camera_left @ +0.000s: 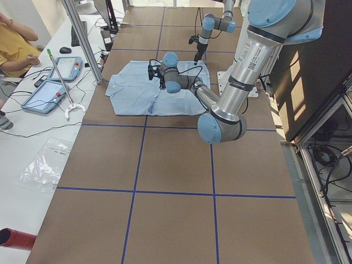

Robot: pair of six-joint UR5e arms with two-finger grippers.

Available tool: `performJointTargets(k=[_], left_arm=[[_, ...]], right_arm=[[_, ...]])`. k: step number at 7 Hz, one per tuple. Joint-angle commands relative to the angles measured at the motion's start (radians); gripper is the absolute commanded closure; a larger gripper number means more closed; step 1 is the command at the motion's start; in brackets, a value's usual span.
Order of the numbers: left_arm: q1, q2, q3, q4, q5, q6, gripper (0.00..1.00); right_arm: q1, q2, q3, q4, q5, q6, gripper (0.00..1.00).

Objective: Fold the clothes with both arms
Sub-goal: 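Release the sleeve and move both grippers to the shirt hem corners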

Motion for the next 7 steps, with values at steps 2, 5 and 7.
performJointTargets(k=[2,5,7], left_arm=[[-0.001,0.006,0.003,0.001,0.002,0.001,0.25],[0.001,0.006,0.007,0.0,0.005,0.001,0.25],[0.001,0.006,0.015,-0.002,0.003,0.001,0.25]], right_arm=[[-0.039,-0.03,-0.003,-0.01,-0.031,0.017,0.14],[-0.036,-0.037,0.005,-0.028,-0.033,0.017,0.55],[-0.03,-0.047,0.008,-0.03,-0.033,0.017,1.0]])
